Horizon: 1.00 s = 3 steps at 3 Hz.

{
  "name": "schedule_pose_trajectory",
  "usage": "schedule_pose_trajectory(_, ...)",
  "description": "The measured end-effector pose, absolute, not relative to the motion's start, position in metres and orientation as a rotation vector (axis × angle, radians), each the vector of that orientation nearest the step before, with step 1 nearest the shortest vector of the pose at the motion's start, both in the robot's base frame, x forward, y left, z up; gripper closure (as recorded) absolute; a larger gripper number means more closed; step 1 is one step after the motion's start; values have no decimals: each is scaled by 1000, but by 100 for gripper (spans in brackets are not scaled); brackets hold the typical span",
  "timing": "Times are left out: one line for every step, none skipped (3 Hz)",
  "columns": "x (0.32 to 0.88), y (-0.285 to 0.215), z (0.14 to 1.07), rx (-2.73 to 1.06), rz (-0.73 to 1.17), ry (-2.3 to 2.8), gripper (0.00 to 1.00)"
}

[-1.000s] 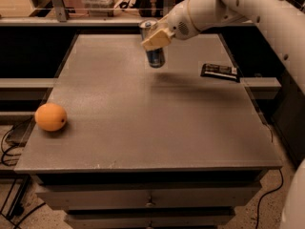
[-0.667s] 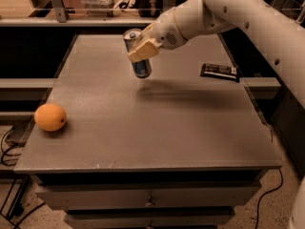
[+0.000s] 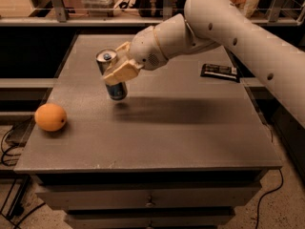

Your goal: Move redbull can near orange

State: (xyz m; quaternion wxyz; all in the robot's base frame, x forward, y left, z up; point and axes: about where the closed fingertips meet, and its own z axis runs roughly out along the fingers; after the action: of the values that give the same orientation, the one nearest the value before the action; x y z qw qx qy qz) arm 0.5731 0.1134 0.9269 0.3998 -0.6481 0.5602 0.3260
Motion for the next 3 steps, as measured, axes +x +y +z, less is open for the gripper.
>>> schedule_pose_trajectory(539,136,933,-1659,940,1313,100)
schedule_pose_trajectory(514,154,935,-1667,1025,1247,82)
schedule_pose_trajectory(501,166,930,-1686,1059,1229,59)
